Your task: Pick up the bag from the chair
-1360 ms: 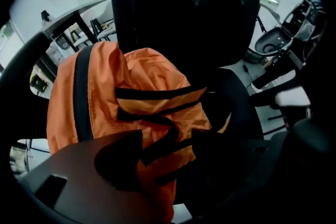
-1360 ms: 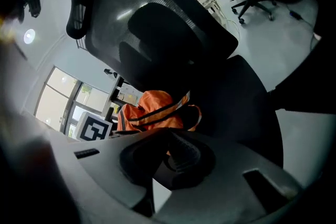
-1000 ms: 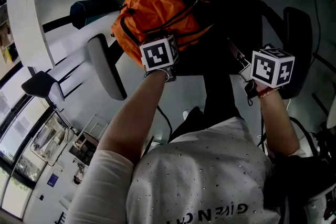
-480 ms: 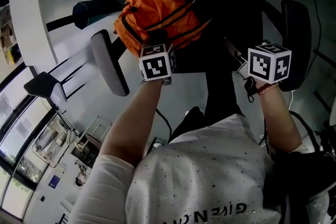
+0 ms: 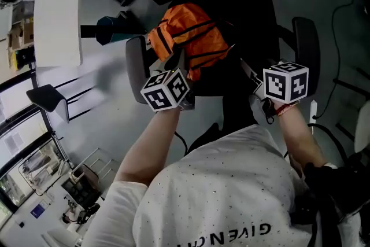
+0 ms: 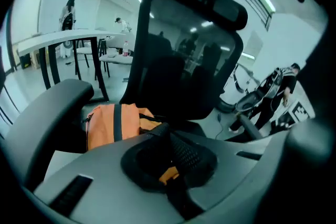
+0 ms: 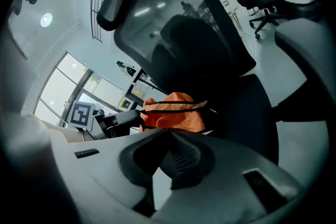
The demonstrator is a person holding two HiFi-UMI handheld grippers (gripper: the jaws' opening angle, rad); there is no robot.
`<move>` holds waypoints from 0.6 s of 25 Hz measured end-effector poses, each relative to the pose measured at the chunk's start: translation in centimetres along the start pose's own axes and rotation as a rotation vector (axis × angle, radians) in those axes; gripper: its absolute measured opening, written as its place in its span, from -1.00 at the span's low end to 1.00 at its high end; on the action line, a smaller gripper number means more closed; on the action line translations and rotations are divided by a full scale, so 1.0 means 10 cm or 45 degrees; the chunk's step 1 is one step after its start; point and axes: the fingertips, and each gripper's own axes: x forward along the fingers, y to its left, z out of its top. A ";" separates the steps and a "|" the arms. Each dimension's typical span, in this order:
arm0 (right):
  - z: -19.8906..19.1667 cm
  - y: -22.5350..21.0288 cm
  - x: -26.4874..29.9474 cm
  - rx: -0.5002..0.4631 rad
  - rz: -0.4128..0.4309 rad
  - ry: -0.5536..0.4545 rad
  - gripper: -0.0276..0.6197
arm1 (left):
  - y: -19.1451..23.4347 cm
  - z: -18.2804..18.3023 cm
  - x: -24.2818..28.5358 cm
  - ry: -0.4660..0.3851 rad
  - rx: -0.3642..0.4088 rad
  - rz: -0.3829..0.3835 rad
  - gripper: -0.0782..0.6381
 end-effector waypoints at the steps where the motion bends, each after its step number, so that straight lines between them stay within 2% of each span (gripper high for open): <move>1: 0.03 0.06 -0.04 -0.021 -0.003 -0.006 -0.91 | -0.06 0.09 -0.09 -0.042 -0.034 -0.040 -0.76; 7: 0.17 0.58 -0.26 -0.145 0.007 -0.071 -0.91 | -0.16 0.51 -0.67 -0.275 -0.256 -0.225 -0.76; 15: 0.36 1.11 -0.55 -0.287 0.009 -0.097 -0.90 | -0.08 0.79 -1.03 -0.383 -0.387 -0.185 -0.76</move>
